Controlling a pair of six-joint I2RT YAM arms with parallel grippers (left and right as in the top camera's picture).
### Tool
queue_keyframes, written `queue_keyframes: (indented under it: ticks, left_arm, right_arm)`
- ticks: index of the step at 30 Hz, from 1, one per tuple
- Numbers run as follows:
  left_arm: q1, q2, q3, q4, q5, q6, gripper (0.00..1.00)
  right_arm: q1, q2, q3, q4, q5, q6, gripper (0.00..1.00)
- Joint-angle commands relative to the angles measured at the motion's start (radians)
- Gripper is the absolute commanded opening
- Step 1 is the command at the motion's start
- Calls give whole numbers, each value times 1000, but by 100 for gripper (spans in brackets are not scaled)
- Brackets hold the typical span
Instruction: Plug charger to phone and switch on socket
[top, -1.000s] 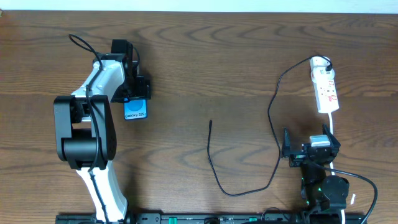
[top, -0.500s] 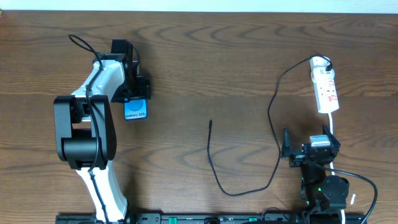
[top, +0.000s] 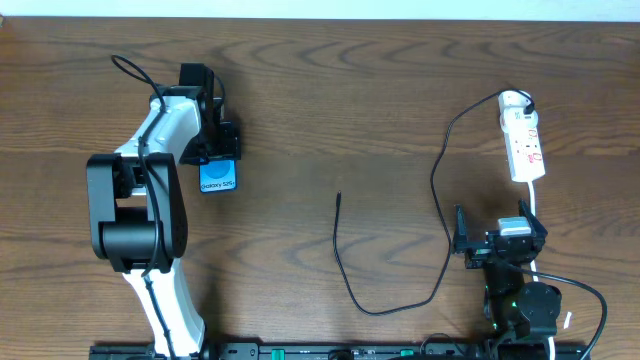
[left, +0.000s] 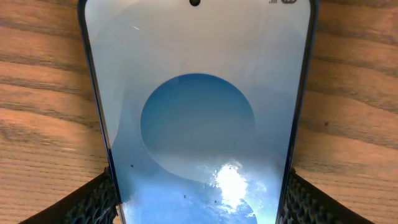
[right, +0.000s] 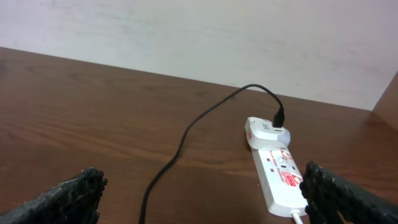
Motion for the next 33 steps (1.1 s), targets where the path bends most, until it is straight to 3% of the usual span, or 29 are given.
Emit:
queue_keyframes:
  ticks: [1, 8, 15, 20, 24, 33]
  left_arm:
    - [1, 17, -32, -4, -4, 6, 70]
    - [1, 17, -32, -7, -4, 6, 61]
    - [1, 17, -32, -10, -4, 6, 31]
    - [1, 17, -32, -13, -4, 6, 22]
    - [1, 16, -32, -13, -4, 6, 8]
    - [1, 14, -29, -14, -4, 6, 8]
  right_arm:
    - [-3, -4, -2, -3, -2, -11, 99]
    - [-3, -4, -2, -3, -2, -11, 99]
    - [-3, -4, -2, -3, -2, -11, 99]
    - [-3, -4, -2, -3, -2, -11, 99]
    - [-3, -4, -2, -3, -2, -11, 99]
    - [-3, -4, -2, -3, -2, -11, 99]
